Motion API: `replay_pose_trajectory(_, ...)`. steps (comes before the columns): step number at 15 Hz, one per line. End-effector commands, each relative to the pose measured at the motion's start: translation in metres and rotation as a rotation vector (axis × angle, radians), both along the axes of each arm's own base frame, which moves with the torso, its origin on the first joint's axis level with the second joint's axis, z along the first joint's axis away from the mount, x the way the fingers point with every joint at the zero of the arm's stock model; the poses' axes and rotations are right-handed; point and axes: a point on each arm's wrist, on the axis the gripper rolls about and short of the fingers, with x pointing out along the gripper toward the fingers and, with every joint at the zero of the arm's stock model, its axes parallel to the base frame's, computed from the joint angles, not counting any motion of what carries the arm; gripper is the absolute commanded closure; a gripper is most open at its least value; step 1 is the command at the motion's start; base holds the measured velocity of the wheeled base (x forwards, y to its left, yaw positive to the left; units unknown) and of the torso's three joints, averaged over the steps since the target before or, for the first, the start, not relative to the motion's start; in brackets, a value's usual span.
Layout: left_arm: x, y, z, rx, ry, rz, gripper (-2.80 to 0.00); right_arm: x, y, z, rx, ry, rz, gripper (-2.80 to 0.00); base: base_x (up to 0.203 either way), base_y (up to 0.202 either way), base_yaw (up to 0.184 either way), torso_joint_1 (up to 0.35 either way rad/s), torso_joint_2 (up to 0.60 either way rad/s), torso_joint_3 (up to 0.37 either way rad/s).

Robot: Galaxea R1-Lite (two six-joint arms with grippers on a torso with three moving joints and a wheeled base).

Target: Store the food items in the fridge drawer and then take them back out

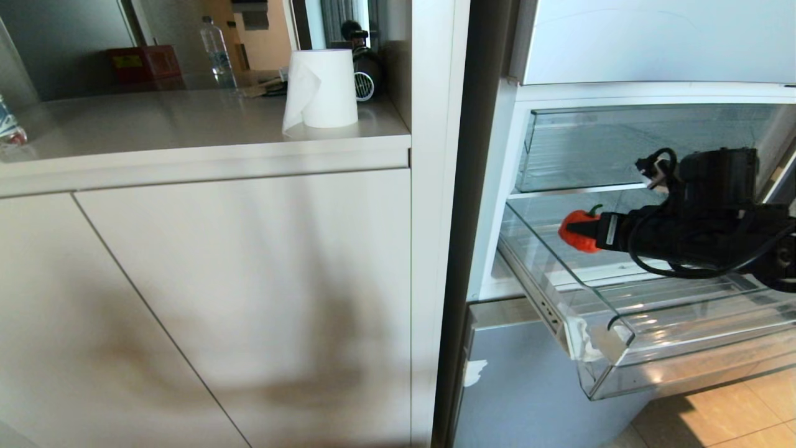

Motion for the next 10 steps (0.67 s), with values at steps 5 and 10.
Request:
replay_pose_trajectory(5,0.000,0.000,0.000,0.000,0.000,0.000,0.00,0.021,0.004,-0.031,-0.015,0.073,0.008,0.00,0.000,0.000,0.000,0.000,0.00,0.000)
replay_pose_trajectory(10,0.000,0.000,0.000,0.000,0.000,0.000,0.00,0.020,0.004,-0.031,-0.023,0.070,0.007,-2.80,0.000,0.000,0.000,0.000,0.00,0.000)
